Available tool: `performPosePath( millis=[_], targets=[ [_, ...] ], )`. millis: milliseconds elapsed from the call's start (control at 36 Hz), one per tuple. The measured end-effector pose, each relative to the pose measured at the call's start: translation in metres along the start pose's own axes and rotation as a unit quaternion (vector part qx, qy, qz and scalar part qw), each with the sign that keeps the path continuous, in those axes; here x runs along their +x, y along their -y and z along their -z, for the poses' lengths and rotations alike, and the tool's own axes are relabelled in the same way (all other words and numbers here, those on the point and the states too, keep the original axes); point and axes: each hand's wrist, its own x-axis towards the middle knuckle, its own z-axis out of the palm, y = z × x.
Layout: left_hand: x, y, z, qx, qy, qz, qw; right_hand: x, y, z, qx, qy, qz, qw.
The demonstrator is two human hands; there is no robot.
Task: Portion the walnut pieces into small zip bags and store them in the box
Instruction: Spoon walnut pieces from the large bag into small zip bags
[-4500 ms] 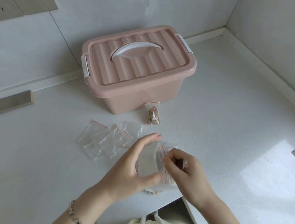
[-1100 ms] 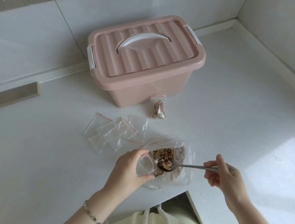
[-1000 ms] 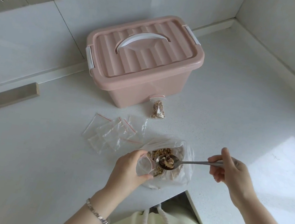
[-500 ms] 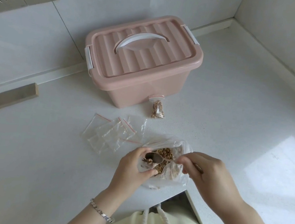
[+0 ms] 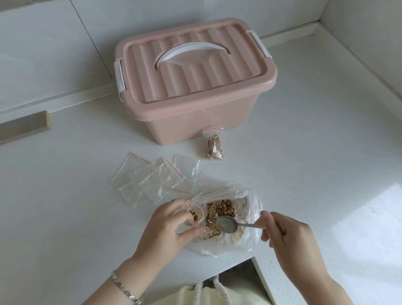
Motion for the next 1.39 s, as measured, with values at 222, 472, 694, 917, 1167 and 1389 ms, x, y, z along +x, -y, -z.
performPosePath(
  millis=[222, 472, 694, 917, 1167, 1389],
  targets=[
    [0.011, -0.009, 0.003, -0.003, -0.016, -0.073, 0.997, 0.001, -0.001, -0.001, -0.01, -0.009, 0.006, 1.0],
    [0.012, -0.01, 0.002, 0.097, -0.069, -0.088, 0.989, -0.003, -0.008, -0.004, -0.026, -0.022, 0.025, 0.999],
    [-0.002, 0.01, -0.004, 0.14, 0.01, -0.028, 0.99, -0.001, -0.009, -0.01, -0.022, -0.051, 0.062, 0.997],
    [-0.008, 0.012, -0.004, 0.105, 0.034, -0.061, 0.992, 0.005, -0.012, -0.025, -0.164, -0.069, 0.154, 0.972],
    [-0.011, 0.0, 0.004, -0.007, -0.058, 0.002, 0.998, 0.0, -0.027, -0.026, 0.093, 0.011, -0.12, 0.988],
    [-0.016, 0.0, 0.007, -0.026, 0.025, 0.137, 0.99, 0.001, -0.032, -0.044, 0.249, 0.047, -0.287, 0.924]
  ],
)
